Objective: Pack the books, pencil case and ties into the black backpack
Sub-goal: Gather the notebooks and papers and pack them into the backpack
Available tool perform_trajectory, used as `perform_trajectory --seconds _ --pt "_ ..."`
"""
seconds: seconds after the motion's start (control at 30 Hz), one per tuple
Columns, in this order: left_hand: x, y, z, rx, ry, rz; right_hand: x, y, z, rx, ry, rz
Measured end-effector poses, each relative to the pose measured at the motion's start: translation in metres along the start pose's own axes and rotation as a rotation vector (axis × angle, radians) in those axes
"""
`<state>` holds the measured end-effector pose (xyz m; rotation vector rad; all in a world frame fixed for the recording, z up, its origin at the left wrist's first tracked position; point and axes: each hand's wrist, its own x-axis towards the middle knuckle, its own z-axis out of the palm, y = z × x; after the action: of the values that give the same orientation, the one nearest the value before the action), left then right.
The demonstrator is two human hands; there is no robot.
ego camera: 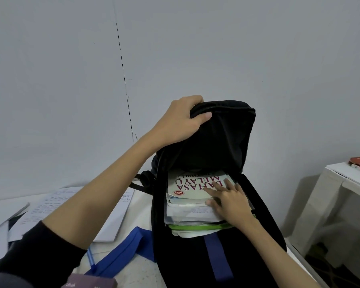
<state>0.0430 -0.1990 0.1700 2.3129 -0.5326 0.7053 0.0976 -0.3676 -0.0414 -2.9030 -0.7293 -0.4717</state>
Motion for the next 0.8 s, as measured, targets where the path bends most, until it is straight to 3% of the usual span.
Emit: perform_trajectory --seconds 0.1,0.3,0.8 --pt "0.0 -0.001 0.0 -0.001 0.001 -0.004 0.008 0.0 -0.003 -0.011 -0.179 0.082" --pt "-0.005 0.0 0.0 -0.013 -0.001 -0.01 0.009 -0.003 -0.015 -0.045 -0.229 0.103" --pt "-0.008 -0.011 -0.006 -0.004 0.004 0.011 0.011 -0.003 -0.015 -0.134 -0.146 0.192"
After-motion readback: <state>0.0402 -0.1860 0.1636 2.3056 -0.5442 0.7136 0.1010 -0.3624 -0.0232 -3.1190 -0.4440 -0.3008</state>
